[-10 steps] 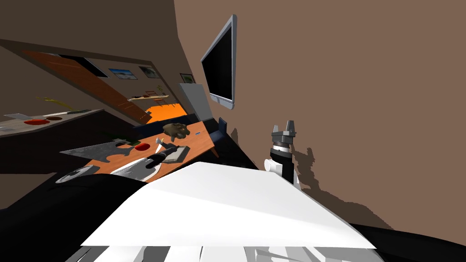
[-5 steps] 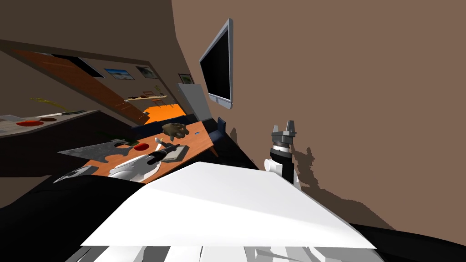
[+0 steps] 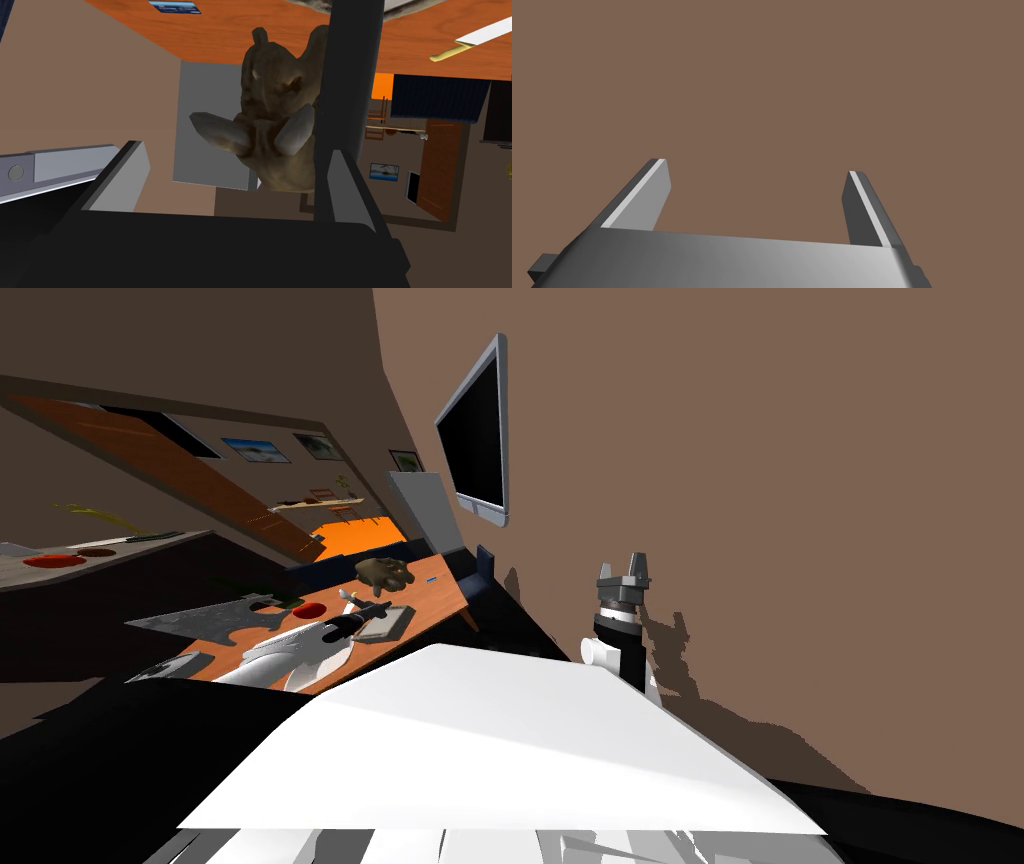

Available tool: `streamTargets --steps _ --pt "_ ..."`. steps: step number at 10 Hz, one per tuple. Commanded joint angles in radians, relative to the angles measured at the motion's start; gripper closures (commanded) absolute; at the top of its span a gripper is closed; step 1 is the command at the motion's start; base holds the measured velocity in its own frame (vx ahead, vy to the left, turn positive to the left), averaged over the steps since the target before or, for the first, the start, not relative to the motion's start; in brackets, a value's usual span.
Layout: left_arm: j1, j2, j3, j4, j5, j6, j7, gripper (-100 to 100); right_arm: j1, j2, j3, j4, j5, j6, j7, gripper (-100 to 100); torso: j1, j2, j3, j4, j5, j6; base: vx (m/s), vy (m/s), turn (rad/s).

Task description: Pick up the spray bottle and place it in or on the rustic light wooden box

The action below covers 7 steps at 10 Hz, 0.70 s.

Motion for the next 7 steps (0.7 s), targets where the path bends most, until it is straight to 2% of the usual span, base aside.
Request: streamTargets --steps 1,2,4,5,6,7 --pt "-0.035 0.01 -0.022 0.05 0.008 -0.009 0.001 -100 0.0 0.0 0.0 0.0 0.0 0.0 0.0 0 0.0 0.0 0.0 0.0 0.0 0.0 -0.053 -0.028 0.008" --pt "-0.077 0.053 -0.064 0.088 0.054 -0.034 -0.006 -100 0.0 0.0 0.0 0.0 0.0 0.0 0.0 0 0.001 -0.001 0.0 0.0 0.0 0.0 -0.08 -0.056 -0.072" --pt "-0.124 0.053 -0.097 0.156 0.057 -0.034 -0.006 -100 0.0 0.0 0.0 0.0 0.0 0.0 0.0 0 -0.001 0.001 0.001 0.0 0.0 0.0 -0.061 -0.039 -0.018" --pt "-0.124 0.053 -0.097 0.167 0.057 -0.034 -0.006 -100 0.0 0.0 0.0 0.0 0.0 0.0 0.0 0 0.001 -0.001 0.0 0.0 0.0 0.0 -0.008 -0.004 0.006" --pt "-0.168 0.096 -0.142 0.207 0.107 -0.059 -0.012 -100 0.0 0.0 0.0 0.0 0.0 0.0 0.0 0 0.002 -0.003 -0.001 0.0 0.0 0.0 -0.064 -0.051 -0.079" --pt "-0.197 0.096 -0.163 0.238 0.107 -0.059 -0.012 -100 0.0 0.0 0.0 0.0 0.0 0.0 0.0 0 0.0 -0.001 -0.001 0.0 0.0 0.0 -0.084 -0.051 -0.051"
